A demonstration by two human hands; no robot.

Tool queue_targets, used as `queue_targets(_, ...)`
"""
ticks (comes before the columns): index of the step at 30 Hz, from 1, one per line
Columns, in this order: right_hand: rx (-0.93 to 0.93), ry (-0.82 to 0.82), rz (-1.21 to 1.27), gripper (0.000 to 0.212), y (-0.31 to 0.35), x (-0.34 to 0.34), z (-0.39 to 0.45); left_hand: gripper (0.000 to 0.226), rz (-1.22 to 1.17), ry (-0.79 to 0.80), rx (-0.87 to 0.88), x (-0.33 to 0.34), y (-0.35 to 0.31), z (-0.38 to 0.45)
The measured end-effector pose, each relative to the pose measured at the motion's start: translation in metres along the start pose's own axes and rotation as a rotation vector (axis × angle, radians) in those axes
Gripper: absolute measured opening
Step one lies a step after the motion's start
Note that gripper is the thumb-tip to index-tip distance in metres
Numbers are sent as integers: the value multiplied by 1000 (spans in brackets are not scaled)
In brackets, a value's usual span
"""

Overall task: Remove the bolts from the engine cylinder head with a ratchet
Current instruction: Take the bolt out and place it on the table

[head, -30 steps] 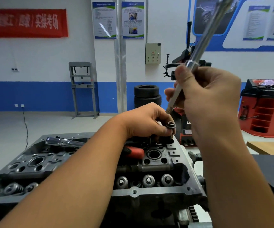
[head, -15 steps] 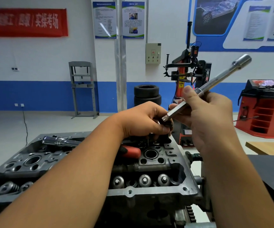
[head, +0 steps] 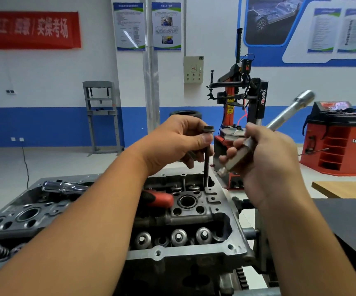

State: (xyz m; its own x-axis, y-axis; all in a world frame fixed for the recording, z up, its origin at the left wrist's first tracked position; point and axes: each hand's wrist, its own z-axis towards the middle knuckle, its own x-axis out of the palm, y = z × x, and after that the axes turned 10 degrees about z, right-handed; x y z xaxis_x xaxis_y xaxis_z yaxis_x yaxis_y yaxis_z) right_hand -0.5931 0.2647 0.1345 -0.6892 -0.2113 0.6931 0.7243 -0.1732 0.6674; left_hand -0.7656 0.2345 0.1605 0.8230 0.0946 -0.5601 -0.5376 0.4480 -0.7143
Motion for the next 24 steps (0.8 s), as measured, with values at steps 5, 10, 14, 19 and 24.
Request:
queue_targets(5,80,26,-32,20,-7,-7,-1,7,54,22,5,6,0,1)
queue_targets(10,85,141,-67,29,-1,-12,-10,13,109,-145,120,12,-7,5)
queue_targets(14,59,190,-76,42,9,-10,-16,18,167,-188,272,25,-28,14)
queue_targets(19,20,194,-96,47,30,-8,-28,29,323,-217,412,43,-48,5)
queue_targets(24,-179,172,-223,45,55,-10,-49,23,325,-216,399,61,-74,-6)
